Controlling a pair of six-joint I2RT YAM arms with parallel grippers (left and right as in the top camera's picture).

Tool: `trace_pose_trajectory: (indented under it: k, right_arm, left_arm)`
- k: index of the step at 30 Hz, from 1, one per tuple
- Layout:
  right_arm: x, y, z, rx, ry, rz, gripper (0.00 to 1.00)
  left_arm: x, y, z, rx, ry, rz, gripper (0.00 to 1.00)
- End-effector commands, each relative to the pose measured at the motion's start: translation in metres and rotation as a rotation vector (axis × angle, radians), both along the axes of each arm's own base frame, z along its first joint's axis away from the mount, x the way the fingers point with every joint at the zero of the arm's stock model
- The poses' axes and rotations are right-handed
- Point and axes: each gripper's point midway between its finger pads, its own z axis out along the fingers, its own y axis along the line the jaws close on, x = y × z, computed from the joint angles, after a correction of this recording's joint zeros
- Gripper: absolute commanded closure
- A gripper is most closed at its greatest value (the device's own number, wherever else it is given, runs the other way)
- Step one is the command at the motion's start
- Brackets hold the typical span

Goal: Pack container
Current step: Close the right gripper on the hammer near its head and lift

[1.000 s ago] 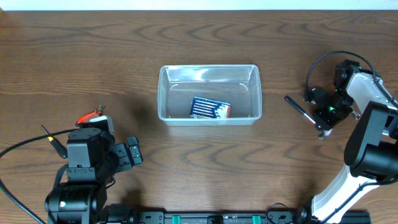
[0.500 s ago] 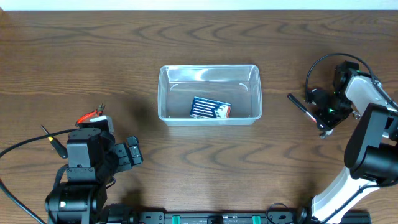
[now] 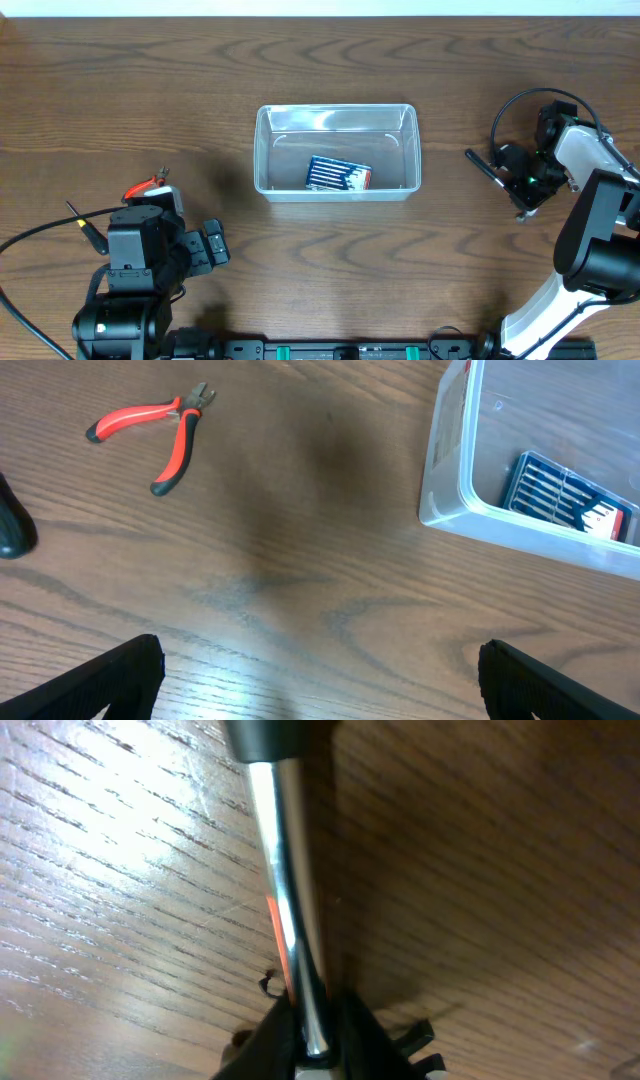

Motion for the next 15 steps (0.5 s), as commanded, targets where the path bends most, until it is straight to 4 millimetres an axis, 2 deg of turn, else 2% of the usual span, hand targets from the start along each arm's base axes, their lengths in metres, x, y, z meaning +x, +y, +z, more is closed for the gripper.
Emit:
trace_pose_trajectory:
  k: [1,10,15]
  right_arm:
    - [-0.0176,0.0055,-0.0223,0.029,0.07,0.001,0.89]
    - [-0.0174,0.0056,-0.0222,0.029,0.07,0.001,0.98]
    - [-0.0174,0.0056,-0.0222,0.029,0.069,-0.003,0.99]
  left_arm:
    - [0.0017,0.0006,0.0076,0.006,-0.019,0.002,0.02]
    - [0.0017,0.0006,0.0076,0.006,-0.019,0.002,0.02]
    - [0.0017,0.0006,0.0076,0.006,-0.019,0.002,0.02]
